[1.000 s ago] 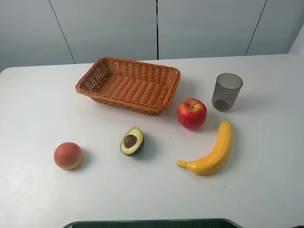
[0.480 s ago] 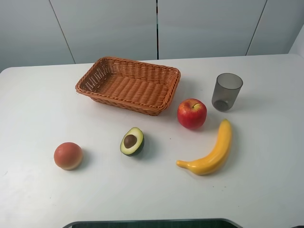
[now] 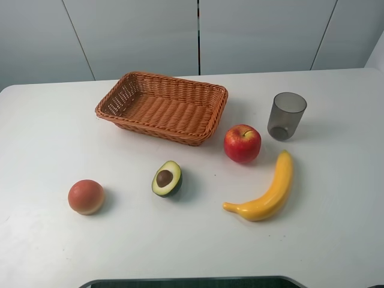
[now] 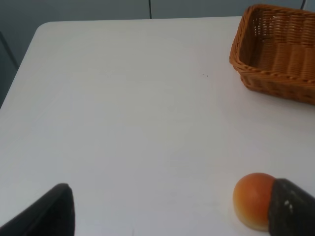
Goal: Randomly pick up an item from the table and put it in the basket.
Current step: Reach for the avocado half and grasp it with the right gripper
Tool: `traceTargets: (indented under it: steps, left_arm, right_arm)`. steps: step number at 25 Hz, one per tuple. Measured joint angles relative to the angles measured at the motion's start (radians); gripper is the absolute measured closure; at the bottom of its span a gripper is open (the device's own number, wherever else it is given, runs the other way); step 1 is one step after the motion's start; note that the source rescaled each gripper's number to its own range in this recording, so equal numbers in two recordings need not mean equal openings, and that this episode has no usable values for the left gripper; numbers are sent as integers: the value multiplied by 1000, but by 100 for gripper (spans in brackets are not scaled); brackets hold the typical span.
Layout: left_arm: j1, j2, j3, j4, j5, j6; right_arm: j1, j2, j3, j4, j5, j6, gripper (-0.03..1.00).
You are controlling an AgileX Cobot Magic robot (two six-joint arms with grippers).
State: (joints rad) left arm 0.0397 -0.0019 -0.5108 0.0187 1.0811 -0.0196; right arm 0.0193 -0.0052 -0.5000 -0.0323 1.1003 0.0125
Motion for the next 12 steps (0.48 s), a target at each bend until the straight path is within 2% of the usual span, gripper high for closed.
traceTargets:
  steps: [12]
  left_arm:
    - [0, 0, 0, 0, 0, 0]
  right_arm:
    - [29, 22, -9, 26, 15, 0, -3]
